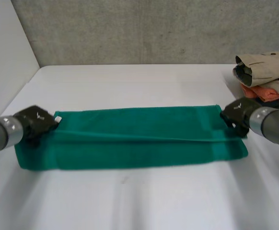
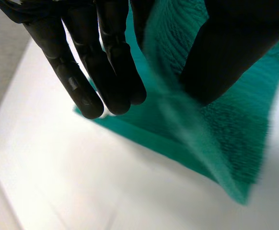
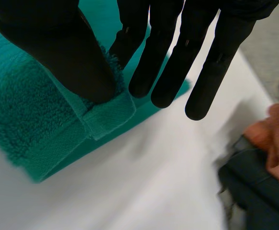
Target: Fold the laundry.
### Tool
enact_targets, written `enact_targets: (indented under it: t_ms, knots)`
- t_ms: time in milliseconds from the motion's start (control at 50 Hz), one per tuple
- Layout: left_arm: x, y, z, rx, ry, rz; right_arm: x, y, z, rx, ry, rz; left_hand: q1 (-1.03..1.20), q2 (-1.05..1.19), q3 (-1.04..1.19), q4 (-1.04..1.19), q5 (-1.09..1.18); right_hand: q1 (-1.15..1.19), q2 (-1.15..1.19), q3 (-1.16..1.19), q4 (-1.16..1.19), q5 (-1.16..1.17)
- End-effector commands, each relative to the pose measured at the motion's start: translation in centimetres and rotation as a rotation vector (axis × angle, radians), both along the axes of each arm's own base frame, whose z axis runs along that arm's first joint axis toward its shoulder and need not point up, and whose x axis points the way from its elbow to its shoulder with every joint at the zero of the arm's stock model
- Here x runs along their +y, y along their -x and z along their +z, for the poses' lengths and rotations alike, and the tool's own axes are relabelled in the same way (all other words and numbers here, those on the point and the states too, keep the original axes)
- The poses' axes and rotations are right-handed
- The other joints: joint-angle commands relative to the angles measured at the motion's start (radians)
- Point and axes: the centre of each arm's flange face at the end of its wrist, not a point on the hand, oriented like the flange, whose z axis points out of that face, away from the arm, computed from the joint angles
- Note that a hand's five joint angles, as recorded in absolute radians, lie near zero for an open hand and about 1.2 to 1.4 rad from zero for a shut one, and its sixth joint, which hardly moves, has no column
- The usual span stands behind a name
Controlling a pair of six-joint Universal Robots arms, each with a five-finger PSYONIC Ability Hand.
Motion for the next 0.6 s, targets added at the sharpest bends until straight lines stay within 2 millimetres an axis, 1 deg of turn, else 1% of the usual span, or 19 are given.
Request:
enact_targets:
  t_ms: [20, 60, 80, 100, 120, 140, 200, 220, 260, 280, 300, 320, 340, 420, 520, 600]
  knots:
    - [-4.6, 2.1, -0.5, 0.026, 0.117, 0.084, -4.0, -1.6, -0.9, -0.067, 0.121, -0.077, 0.212, 0.197, 0.201, 0.193, 0.243, 0.262, 0.218, 0.208, 0.203, 0.195]
    - [-5.8, 2.8, -1.0, 0.020, 0.152, 0.115, -4.4, -1.7, -1.0, -0.067, 0.131, -0.083, 0.212, 0.197, 0.201, 0.193, 0.243, 0.262, 0.218, 0.208, 0.203, 0.195]
    - [-6.5, 3.3, -1.3, 0.010, 0.175, 0.139, -5.7, -2.3, -1.5, -0.079, 0.154, -0.099, 0.212, 0.197, 0.201, 0.193, 0.243, 0.262, 0.218, 0.208, 0.203, 0.195]
    - [-6.8, 3.4, -1.6, 0.005, 0.183, 0.146, -6.0, -2.5, -1.7, -0.084, 0.160, -0.104, 0.212, 0.197, 0.201, 0.193, 0.243, 0.262, 0.218, 0.208, 0.203, 0.195]
    - [-7.8, 4.0, -2.3, -0.005, 0.207, 0.173, -6.5, -2.8, -2.0, -0.090, 0.167, -0.108, 0.212, 0.197, 0.201, 0.193, 0.243, 0.262, 0.218, 0.208, 0.203, 0.195]
    - [-8.1, 4.1, -2.6, -0.010, 0.210, 0.179, -7.2, -3.3, -2.1, -0.107, 0.190, -0.112, 0.212, 0.197, 0.201, 0.193, 0.243, 0.262, 0.218, 0.208, 0.203, 0.195]
    - [-8.9, 4.7, -3.5, -0.021, 0.221, 0.191, -7.5, -3.6, -2.4, -0.117, 0.199, -0.112, 0.212, 0.197, 0.201, 0.193, 0.243, 0.262, 0.218, 0.208, 0.203, 0.195]
    - [-9.1, 5.1, -4.0, -0.022, 0.222, 0.187, -8.2, -4.3, -3.0, -0.132, 0.220, -0.109, 0.212, 0.197, 0.201, 0.193, 0.243, 0.262, 0.218, 0.208, 0.203, 0.195]
    - [-9.3, 5.8, -4.8, -0.017, 0.223, 0.172, -8.5, -4.9, -3.7, -0.130, 0.233, -0.103, 0.212, 0.197, 0.201, 0.193, 0.243, 0.262, 0.218, 0.208, 0.203, 0.195]
    - [-9.4, 6.0, -4.9, -0.014, 0.225, 0.165, -8.6, -5.3, -4.0, -0.121, 0.245, -0.097, 0.189, 0.174, 0.178, 0.170, 0.220, 0.180, 0.136, 0.126, 0.121, 0.113]
    - [-9.6, 6.3, -4.9, -0.002, 0.236, 0.154, -8.7, -5.4, -4.1, -0.119, 0.248, -0.099, -0.160, -0.175, -0.171, -0.179, -0.129, 0.049, 0.004, -0.006, -0.011, -0.019]
    - [-9.7, 6.6, -5.0, 0.014, 0.248, 0.145, -8.7, -5.5, -4.7, -0.091, 0.253, -0.116, -0.721, -0.737, -0.732, -0.741, -0.690, -0.668, -0.712, -0.722, -0.727, -0.735]
    - [-9.8, 6.8, -4.9, 0.025, 0.259, 0.141, -8.7, -5.5, -4.8, -0.069, 0.261, -0.132, -0.997, -1.013, -1.008, -1.017, -0.966, -0.960, -1.004, -1.014, -1.019, -1.027]
    - [-10.3, 7.3, -4.0, 0.080, 0.330, 0.132, -8.9, -5.1, -4.7, -0.034, 0.295, -0.204, -1.010, -1.025, -1.021, -1.029, -0.979, -0.960, -1.004, -1.014, -1.019, -1.027]
    - [-10.3, 7.5, -2.5, 0.125, 0.395, 0.137, -8.7, -5.0, -2.7, -0.082, 0.322, -0.231, -1.010, -1.025, -1.021, -1.029, -0.979, -0.960, -1.004, -1.014, -1.019, -1.027]
    - [-9.8, 7.4, -2.0, 0.138, 0.400, 0.136, -7.9, -4.9, -1.0, -0.142, 0.314, -0.210, -1.010, -1.025, -1.021, -1.029, -0.979, -0.960, -1.004, -1.014, -1.019, -1.027]
